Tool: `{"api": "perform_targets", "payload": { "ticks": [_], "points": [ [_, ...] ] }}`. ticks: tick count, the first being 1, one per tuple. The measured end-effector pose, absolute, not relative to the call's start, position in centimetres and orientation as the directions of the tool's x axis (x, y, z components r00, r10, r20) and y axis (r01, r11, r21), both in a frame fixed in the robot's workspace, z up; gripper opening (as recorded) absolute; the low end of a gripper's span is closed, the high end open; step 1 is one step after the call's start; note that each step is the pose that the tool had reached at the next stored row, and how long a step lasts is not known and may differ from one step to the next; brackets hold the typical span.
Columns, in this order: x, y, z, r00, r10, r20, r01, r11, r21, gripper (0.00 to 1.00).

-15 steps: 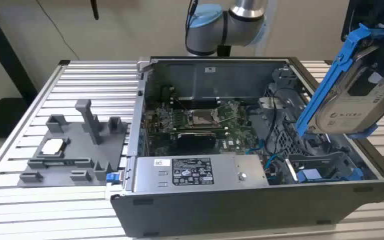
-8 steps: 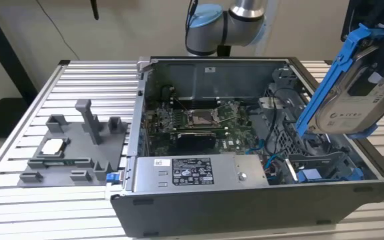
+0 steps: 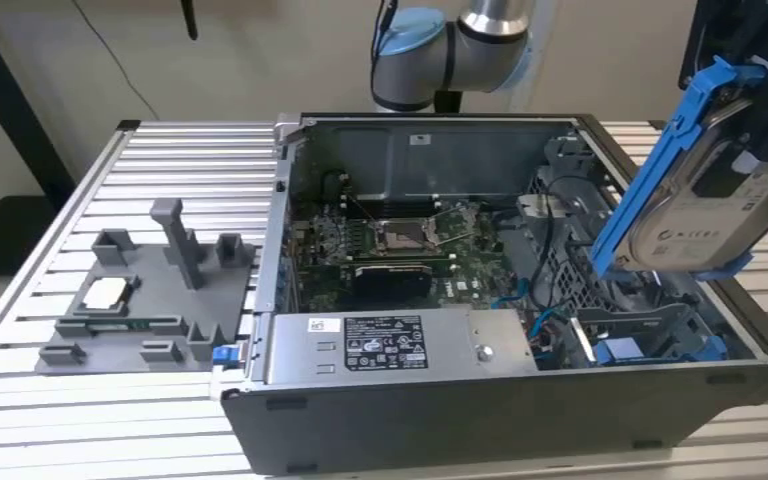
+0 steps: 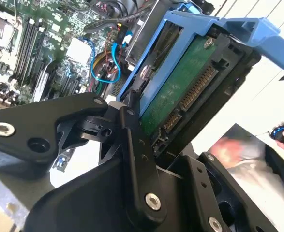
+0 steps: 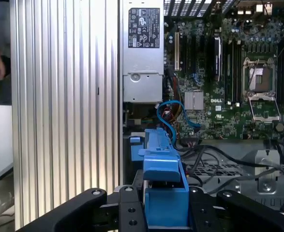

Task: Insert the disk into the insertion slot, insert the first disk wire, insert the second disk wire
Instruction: 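Insert the disk into the insertion slot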

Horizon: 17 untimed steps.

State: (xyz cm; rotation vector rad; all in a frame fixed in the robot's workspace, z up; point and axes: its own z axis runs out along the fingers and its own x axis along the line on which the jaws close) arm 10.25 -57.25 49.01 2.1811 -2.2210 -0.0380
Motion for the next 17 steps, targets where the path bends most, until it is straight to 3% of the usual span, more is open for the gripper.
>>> {"api": "perform_targets", "payload": {
  "ticks": [17],
  "points": [
    [10.27, -57.25, 48.68, -0.018, -1.000, 0.004, -0.999, 0.018, 0.037, 0.33]
  ]
}}
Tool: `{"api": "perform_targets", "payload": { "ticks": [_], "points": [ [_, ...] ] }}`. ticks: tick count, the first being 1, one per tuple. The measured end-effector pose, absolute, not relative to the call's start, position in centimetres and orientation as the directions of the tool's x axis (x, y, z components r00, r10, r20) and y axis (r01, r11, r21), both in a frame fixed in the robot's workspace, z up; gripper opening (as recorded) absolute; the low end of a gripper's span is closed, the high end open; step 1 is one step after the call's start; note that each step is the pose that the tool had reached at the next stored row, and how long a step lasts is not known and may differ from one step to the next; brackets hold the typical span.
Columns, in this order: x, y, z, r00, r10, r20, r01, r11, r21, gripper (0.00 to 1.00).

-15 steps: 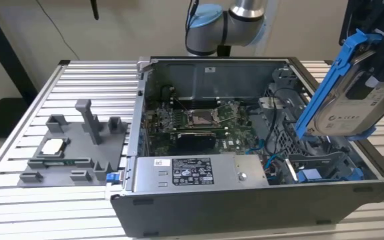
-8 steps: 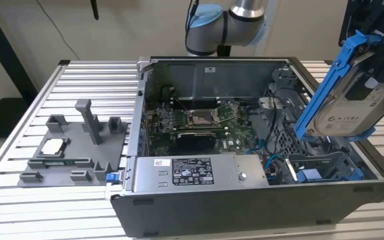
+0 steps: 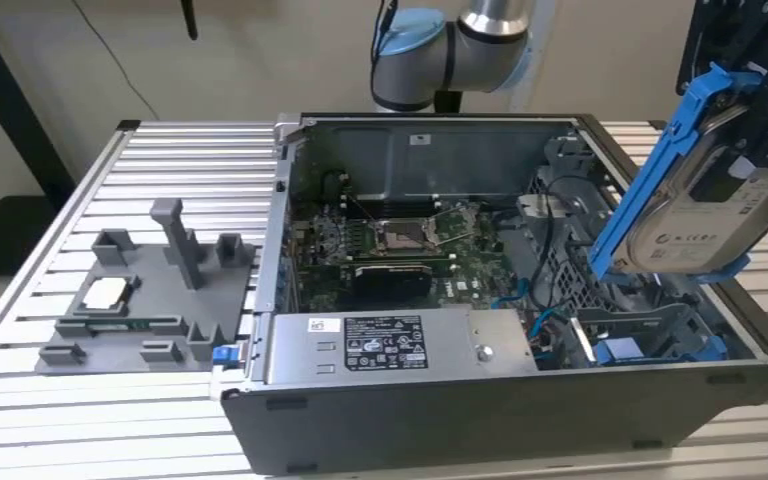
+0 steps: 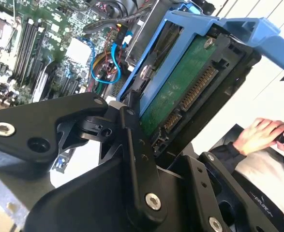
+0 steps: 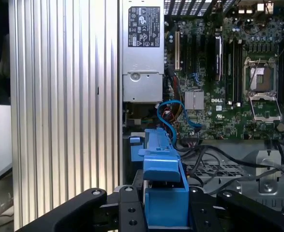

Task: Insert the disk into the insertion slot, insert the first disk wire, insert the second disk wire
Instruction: 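Insert the disk into the insertion slot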

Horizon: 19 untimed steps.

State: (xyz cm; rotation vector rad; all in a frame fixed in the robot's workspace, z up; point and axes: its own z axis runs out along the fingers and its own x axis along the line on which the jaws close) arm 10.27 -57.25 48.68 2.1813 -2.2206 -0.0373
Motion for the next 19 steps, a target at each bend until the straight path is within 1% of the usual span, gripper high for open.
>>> {"api": "perform_targets", "payload": {
  "ticks": [19],
  "points": [
    [11.2, -57.2, 46.8, -0.017, -1.000, 0.005, -0.999, 0.017, 0.037, 0.33]
  ]
}}
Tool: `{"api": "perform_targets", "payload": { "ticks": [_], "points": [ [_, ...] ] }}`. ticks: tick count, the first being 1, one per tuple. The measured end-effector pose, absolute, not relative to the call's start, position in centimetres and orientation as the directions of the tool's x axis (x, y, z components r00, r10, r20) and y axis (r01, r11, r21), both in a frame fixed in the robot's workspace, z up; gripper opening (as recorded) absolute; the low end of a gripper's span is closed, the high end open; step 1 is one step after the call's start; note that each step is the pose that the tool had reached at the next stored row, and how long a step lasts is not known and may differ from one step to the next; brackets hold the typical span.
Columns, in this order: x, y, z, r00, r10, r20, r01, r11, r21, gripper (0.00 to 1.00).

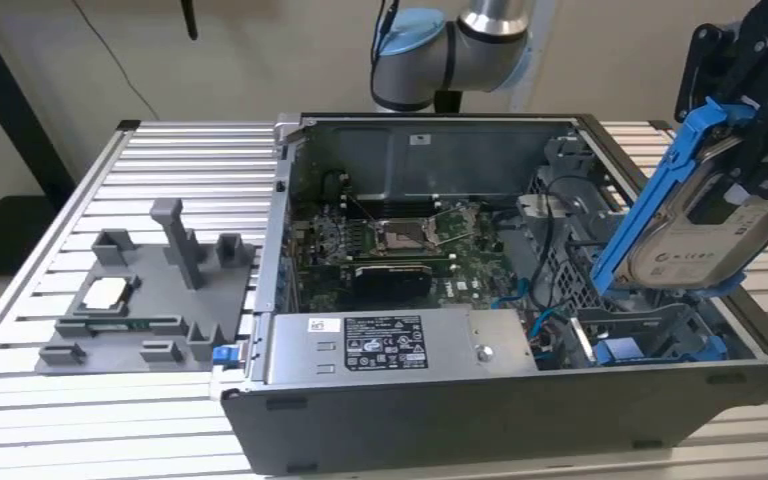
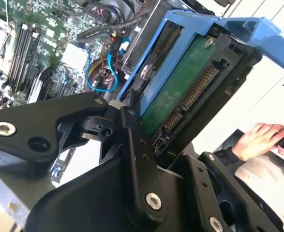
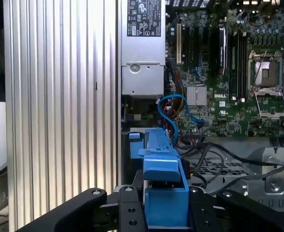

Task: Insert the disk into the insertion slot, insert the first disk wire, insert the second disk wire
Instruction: 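Insert the disk into the insertion slot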

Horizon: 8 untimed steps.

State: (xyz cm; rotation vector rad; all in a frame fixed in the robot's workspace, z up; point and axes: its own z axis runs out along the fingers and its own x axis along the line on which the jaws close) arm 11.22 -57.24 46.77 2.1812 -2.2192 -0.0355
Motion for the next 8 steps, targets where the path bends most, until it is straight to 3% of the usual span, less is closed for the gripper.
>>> {"api": "perform_targets", "payload": {
  "ticks": [8],
  "points": [
    [11.30, -57.25, 46.33, -0.017, -1.000, 0.005, -0.999, 0.017, 0.037, 0.33]
  ]
}}
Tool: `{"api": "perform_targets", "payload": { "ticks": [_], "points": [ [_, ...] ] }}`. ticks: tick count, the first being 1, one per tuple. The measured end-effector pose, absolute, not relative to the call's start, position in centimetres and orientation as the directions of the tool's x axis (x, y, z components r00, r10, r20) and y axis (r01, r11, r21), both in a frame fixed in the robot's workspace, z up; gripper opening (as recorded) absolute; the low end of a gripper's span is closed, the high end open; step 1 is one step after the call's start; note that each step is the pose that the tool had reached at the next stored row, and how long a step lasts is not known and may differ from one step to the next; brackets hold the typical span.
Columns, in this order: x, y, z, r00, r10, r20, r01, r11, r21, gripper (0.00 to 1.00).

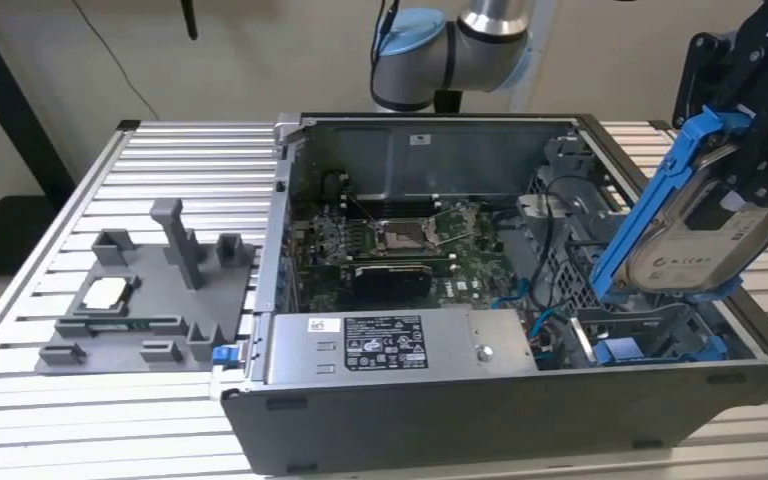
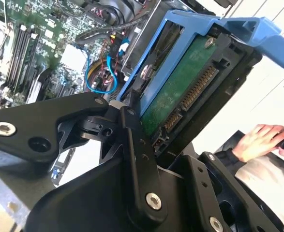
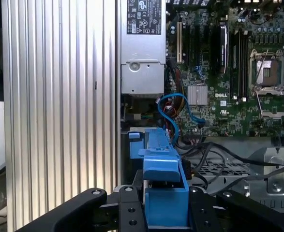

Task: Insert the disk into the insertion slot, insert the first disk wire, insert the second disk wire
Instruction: 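Insert the disk into the insertion slot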

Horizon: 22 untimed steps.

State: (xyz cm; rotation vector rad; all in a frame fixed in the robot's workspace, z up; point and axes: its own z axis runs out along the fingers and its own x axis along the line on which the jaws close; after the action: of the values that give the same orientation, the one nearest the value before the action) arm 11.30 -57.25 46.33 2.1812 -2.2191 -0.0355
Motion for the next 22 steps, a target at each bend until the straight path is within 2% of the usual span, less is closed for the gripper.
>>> {"api": "perform_targets", "payload": {
  "ticks": [22],
  "points": [
    [11.30, -57.24, 45.57, -0.017, -1.000, 0.005, -0.999, 0.017, 0.037, 0.33]
  ]
}}
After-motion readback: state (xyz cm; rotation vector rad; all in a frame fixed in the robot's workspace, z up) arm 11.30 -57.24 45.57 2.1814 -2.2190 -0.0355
